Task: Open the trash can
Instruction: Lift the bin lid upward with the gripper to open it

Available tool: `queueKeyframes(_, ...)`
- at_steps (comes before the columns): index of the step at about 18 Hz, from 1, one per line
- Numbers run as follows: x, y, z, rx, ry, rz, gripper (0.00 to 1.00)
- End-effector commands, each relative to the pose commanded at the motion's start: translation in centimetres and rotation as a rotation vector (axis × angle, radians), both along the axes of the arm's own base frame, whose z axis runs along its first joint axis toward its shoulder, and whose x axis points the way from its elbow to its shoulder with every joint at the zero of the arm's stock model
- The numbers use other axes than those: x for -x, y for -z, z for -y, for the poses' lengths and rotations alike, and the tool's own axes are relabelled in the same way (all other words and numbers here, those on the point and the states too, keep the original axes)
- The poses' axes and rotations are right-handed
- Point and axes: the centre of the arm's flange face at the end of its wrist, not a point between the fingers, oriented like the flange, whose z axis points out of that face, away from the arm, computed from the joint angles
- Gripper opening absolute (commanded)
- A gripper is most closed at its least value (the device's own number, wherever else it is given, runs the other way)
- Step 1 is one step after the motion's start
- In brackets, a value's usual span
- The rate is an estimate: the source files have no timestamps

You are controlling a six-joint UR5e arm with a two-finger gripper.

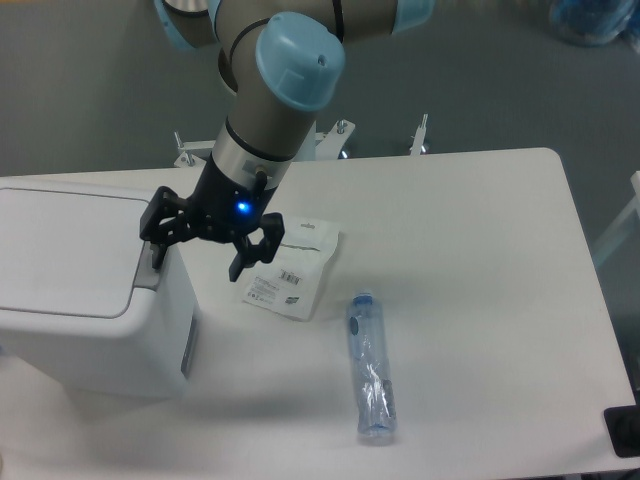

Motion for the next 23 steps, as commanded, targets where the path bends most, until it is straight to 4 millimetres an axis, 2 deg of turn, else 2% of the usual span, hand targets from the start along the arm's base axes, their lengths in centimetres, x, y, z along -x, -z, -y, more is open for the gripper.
queueKeyframes(9, 0.2, -0.2, -0.2, -0.007, -0.003, -0.008, 1.00)
queueKeyframes(11, 0.2, -0.8, -0.2, -0.018, -0.003, -0.021, 1.00)
queueKeyframes(16, 1.0, -3.9, -0.7, -0.073, -0.004, -0.073, 1.00)
queueKeyframes(18, 2.1, -4.3, -0.5, -0.101, -0.018, -0.101, 1.00)
queueKeyframes(23, 7.7, -4.9, 2.5, -0.115, -0.110, -0.155, 1.00)
